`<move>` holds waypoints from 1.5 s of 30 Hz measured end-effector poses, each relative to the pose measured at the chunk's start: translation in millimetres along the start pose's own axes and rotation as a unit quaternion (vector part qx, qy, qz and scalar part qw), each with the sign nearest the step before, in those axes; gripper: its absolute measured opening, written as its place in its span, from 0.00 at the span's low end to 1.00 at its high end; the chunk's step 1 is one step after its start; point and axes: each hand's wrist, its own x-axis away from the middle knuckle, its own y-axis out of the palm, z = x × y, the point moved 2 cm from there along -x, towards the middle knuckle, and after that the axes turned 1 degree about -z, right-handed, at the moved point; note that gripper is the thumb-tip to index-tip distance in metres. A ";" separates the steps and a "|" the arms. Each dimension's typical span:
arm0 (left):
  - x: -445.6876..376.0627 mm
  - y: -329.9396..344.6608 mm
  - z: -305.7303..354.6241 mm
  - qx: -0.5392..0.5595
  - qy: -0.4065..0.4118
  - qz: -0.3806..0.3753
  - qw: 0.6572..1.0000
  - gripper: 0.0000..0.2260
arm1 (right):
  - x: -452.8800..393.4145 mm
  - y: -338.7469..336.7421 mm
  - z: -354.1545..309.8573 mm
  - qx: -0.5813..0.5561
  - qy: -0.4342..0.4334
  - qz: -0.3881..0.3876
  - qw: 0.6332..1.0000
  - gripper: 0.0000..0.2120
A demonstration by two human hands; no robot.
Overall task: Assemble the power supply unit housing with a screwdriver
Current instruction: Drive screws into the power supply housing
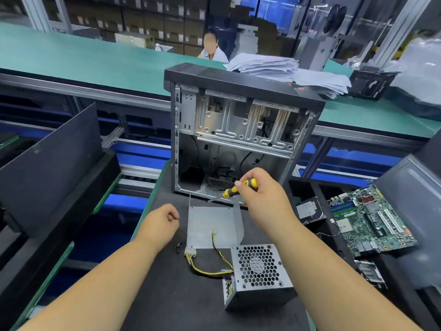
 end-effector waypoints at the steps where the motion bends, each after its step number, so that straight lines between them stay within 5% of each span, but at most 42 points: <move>1: 0.6 -4.3 6.2 0.050 -0.009 0.003 0.999 0.07 | 0.1 -0.5 -1.6 -0.003 -0.002 0.002 1.000 0.06; 7: 11.0 -15.0 45.2 0.409 -0.072 -0.046 0.909 0.08 | 4.4 -1.5 -13.0 -0.043 -0.012 0.004 0.999 0.06; 11: 20.1 -16.2 59.6 0.512 -0.113 -0.079 0.848 0.01 | 8.4 -4.3 -19.6 -0.067 -0.009 0.008 0.998 0.07; 27: 38.1 -16.5 81.6 0.553 -0.065 -0.146 0.818 0.03 | 20.4 -18.7 -22.7 -0.116 0.004 0.008 0.993 0.05; 45: 67.6 -1.7 115.3 0.496 0.009 -0.178 0.850 0.07 | 38.9 -56.8 2.7 -0.151 0.018 0.035 0.988 0.09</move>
